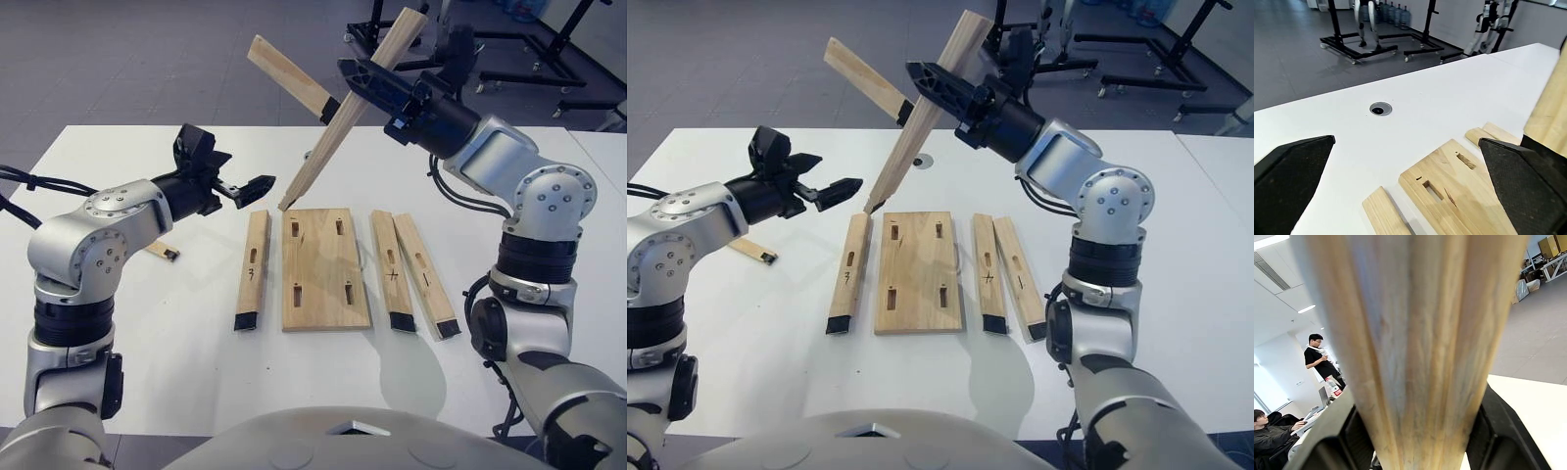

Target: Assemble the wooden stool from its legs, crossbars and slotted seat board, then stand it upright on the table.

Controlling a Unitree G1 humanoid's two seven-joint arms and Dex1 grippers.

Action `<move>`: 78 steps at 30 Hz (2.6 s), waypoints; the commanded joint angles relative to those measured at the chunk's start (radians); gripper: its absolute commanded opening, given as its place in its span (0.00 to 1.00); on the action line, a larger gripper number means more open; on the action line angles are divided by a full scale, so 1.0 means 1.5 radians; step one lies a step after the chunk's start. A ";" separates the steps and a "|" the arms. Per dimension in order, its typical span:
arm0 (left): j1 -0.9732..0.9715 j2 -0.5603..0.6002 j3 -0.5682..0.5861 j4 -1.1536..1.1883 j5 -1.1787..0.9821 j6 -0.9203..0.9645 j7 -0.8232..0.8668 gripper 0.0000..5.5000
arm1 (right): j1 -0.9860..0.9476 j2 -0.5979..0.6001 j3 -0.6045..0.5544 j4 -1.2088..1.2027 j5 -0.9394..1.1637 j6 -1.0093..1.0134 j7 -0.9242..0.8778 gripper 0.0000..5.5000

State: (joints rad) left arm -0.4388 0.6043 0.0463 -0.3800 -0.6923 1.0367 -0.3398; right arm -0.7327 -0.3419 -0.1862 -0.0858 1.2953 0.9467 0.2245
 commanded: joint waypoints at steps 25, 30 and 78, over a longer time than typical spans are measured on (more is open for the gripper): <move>0.012 0.041 0.008 -0.190 0.062 0.220 0.042 0.98 | 0.013 -0.118 0.028 0.087 -0.384 -0.312 0.259 0.37; 0.037 -0.045 -0.009 -0.194 0.078 0.230 0.090 0.98 | 0.057 -0.052 0.036 0.150 -0.465 -0.447 0.282 0.37; 0.164 0.033 -0.225 -0.173 0.250 0.104 0.012 0.98 | -0.147 -0.004 -0.019 0.749 -0.539 -0.671 0.917 0.37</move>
State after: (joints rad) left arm -0.1966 0.6805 -0.2663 -0.6886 -0.3517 1.2208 -0.3434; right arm -0.9126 -0.3567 -0.2006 1.0541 0.4754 -0.0678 1.5989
